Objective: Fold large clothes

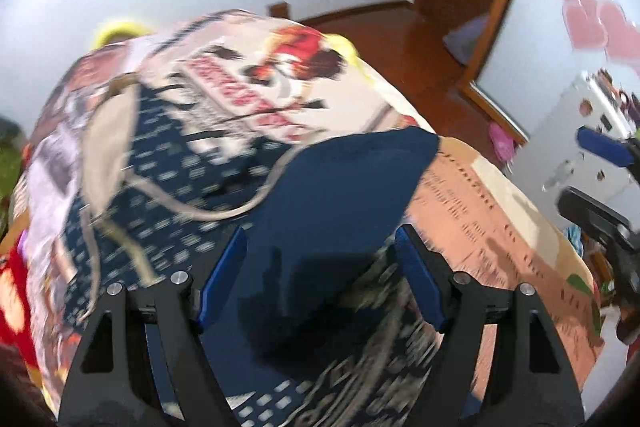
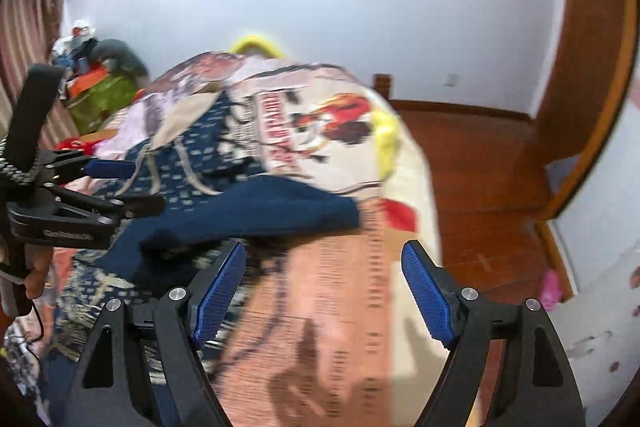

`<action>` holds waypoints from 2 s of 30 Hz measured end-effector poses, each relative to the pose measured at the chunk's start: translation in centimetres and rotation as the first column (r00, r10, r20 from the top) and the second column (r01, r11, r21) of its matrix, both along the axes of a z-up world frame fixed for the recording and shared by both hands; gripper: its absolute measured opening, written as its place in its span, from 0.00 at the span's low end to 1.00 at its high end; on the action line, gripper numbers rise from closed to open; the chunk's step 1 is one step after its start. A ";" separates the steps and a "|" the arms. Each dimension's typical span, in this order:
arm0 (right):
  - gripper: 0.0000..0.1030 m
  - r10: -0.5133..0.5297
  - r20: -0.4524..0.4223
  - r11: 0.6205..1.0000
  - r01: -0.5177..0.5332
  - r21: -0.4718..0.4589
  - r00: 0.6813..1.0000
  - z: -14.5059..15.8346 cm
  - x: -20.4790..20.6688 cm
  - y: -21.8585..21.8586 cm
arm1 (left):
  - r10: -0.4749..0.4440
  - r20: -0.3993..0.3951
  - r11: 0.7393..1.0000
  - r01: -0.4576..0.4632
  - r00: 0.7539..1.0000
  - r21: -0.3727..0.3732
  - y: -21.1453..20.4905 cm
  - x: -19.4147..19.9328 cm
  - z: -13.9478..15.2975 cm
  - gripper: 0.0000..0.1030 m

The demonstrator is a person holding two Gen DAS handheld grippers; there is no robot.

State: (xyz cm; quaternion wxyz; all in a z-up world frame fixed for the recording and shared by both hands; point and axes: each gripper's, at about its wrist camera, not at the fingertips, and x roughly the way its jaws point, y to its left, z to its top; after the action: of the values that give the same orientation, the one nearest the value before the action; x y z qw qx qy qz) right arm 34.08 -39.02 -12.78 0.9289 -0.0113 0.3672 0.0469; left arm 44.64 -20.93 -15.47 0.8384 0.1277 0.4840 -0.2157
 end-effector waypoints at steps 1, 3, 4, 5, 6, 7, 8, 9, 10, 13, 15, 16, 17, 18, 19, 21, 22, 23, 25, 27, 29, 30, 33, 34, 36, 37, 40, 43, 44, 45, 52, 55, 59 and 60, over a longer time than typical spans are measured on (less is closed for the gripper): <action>0.78 -0.007 0.004 1.000 0.007 -0.007 1.000 -0.1 -0.1 -0.5 | -0.017 -0.015 1.000 0.017 1.000 0.012 -1.5 0.6 -0.8 0.74; 0.78 -0.020 0.007 1.000 0.020 -0.017 1.000 -0.3 0.0 -1.5 | -0.041 -0.038 0.998 0.043 0.998 0.040 -3.8 1.5 -2.3 0.74; 0.79 -0.024 0.007 1.000 0.024 -0.017 1.000 -0.5 0.0 -1.8 | -0.052 -0.048 0.997 0.055 0.997 0.057 -5.0 1.9 -3.1 0.74; 0.79 -0.029 0.005 0.999 0.029 -0.016 1.000 -0.7 0.1 -2.3 | -0.062 -0.044 0.995 0.065 0.997 0.078 -6.0 2.2 -3.8 0.74; 0.79 -0.035 0.001 0.999 0.035 -0.014 0.999 -1.0 0.3 -2.7 | -0.070 -0.028 0.993 0.072 0.997 0.098 -6.6 2.3 -4.2 0.74; 0.79 -0.038 -0.003 0.999 0.038 -0.013 0.999 -1.3 0.4 -2.9 | -0.086 -0.010 0.988 0.086 0.996 0.126 -7.4 2.3 -4.7 0.74; 0.79 -0.038 -0.006 0.999 0.038 -0.010 0.999 -1.6 0.5 -3.1 | -0.100 -0.005 0.985 0.099 0.995 0.143 -7.9 2.4 -5.1 0.73; 0.79 -0.039 -0.011 0.999 0.039 -0.009 0.999 -1.9 0.6 -3.3 | -0.109 -0.008 0.981 0.109 0.994 0.158 -8.3 2.6 -5.6 0.72; 0.79 -0.038 -0.016 0.999 0.038 -0.008 0.999 -2.1 0.8 -3.4 | -0.113 -0.007 0.979 0.112 0.994 0.171 -8.6 2.7 -6.0 0.67; 0.79 -0.035 -0.019 0.999 0.035 -0.005 0.999 -2.6 0.9 -3.5 | -0.134 0.008 0.973 0.130 0.991 0.190 -8.8 2.7 -6.5 0.54; 0.79 -0.033 -0.021 0.999 0.033 0.000 0.999 -2.8 1.1 -3.4 | -0.130 0.011 0.974 0.125 0.991 0.189 -8.7 2.8 -6.4 0.31; 0.79 -0.031 -0.022 1.000 0.031 0.004 0.999 -2.9 1.1 -3.3 | -0.119 0.012 0.974 0.114 0.993 0.198 -8.5 2.9 -6.4 0.13; 0.79 -0.029 -0.023 1.000 0.029 0.008 0.999 -3.0 1.1 -3.2 | -0.101 0.017 0.975 0.096 0.995 0.199 -8.1 3.1 -6.2 0.09; 0.79 -0.027 -0.025 1.000 0.028 0.010 0.999 -3.0 1.2 -3.1 | -0.091 0.019 0.979 0.086 0.996 0.183 -7.8 3.1 -5.9 0.09; 0.79 -0.025 -0.027 1.000 0.025 0.012 0.999 -3.0 1.2 -3.0 | -0.075 0.022 0.986 0.071 0.997 0.152 -7.2 3.2 -5.3 0.08; 0.79 -0.018 -0.027 1.000 0.018 0.014 0.999 -3.0 1.0 -2.7 | -0.043 0.047 0.995 0.039 0.998 0.093 -5.9 3.1 -3.5 0.08; 0.79 -0.012 -0.025 1.000 0.013 0.014 1.000 -2.9 1.0 -2.4 | -0.038 0.059 0.997 0.033 0.998 0.074 -5.5 3.0 -2.7 0.08; 0.79 -0.006 -0.022 1.000 0.006 0.011 1.000 -2.8 0.9 -2.2 | -0.031 0.080 0.998 0.027 0.996 0.048 -4.6 2.7 -1.4 0.08; 0.79 0.005 -0.016 1.000 -0.006 -0.003 1.000 -2.5 0.8 -1.5 | -0.020 0.112 1.000 0.018 0.994 0.014 -3.3 2.1 0.7 0.08; 0.79 0.015 -0.012 1.000 -0.015 -0.005 1.000 -2.2 0.7 -0.9 | 0.001 0.148 1.000 0.001 0.989 -0.016 -1.1 1.5 3.0 0.08; 0.79 0.026 -0.004 1.000 -0.026 -0.003 1.000 -1.8 0.6 -0.2 | 0.030 0.165 0.999 -0.022 0.986 -0.046 1.0 1.2 4.4 0.08; 0.79 0.034 0.002 0.999 -0.034 -0.004 0.999 -1.5 0.5 0.2 | 0.052 0.170 0.997 -0.042 0.984 -0.064 2.5 1.0 5.1 0.08; 0.79 0.052 0.017 0.999 -0.052 -0.008 0.998 -1.0 0.3 1.5 | 0.127 0.176 0.988 -0.108 0.976 -0.112 7.6 0.5 6.4 0.08; 0.79 0.058 0.018 0.998 -0.058 -0.008 0.998 -0.9 0.3 1.9 | 0.153 0.174 0.984 -0.133 0.973 -0.122 9.5 0.3 6.5 0.08; 0.79 0.072 0.022 0.997 -0.072 -0.008 0.997 -0.6 0.3 2.9 | 0.201 0.160 0.975 -0.181 0.967 -0.131 13.2 0.0 6.2 0.08; 0.79 0.080 0.023 0.997 -0.080 -0.010 0.997 -0.5 0.3 3.5 | 0.223 0.142 0.969 -0.204 0.964 -0.137 14.9 -0.1 5.7 0.08; 0.79 0.098 0.019 0.995 -0.097 -0.018 0.995 -0.4 0.3 4.9 | 0.290 0.062 0.949 -0.279 0.955 -0.146 20.0 -0.4 3.4 0.08; 0.79 0.117 0.011 0.993 -0.117 -0.023 0.993 -0.5 0.5 6.7 | 0.350 0.002 0.929 -0.347 0.937 -0.124 24.1 -1.1 0.4 0.08; 0.79 0.123 0.008 0.992 -0.123 -0.022 0.992 -0.5 0.6 7.1 | 0.368 -0.020 0.922 -0.368 0.930 -0.119 25.5 -1.4 -0.8 0.08; 0.79 0.128 0.005 0.992 -0.128 -0.021 0.992 -0.6 0.7 7.5 | 0.381 -0.047 0.916 -0.384 0.923 -0.117 26.7 -1.9 -2.0 0.08; 0.79 0.148 -0.051 0.988 -0.150 -0.032 0.988 -2.2 2.1 10.8 | 0.465 -0.205 0.865 -0.491 0.862 -0.102 33.0 -3.9 -7.7 0.08; 0.79 0.156 -0.073 0.986 -0.160 -0.052 0.985 -2.9 2.8 11.9 | 0.480 -0.246 0.848 -0.517 0.842 -0.116 34.7 -4.1 -8.0 0.09; 0.79 0.165 -0.089 0.983 -0.171 -0.065 0.982 -3.6 3.6 13.1 | 0.477 -0.210 0.842 -0.513 0.853 -0.171 35.0 -3.6 -5.9 0.53; 0.79 0.167 -0.092 0.983 -0.173 -0.066 0.982 -3.7 3.7 13.3 | 0.475 -0.185 0.843 -0.505 0.860 -0.187 34.7 -3.4 -5.2 0.57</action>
State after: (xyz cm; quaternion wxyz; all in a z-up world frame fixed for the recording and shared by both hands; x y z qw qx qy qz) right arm 37.80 -25.72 -16.49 0.9038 -0.0748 0.4060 0.1130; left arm 41.26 13.82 -20.64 0.8408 -0.1125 0.5264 -0.0564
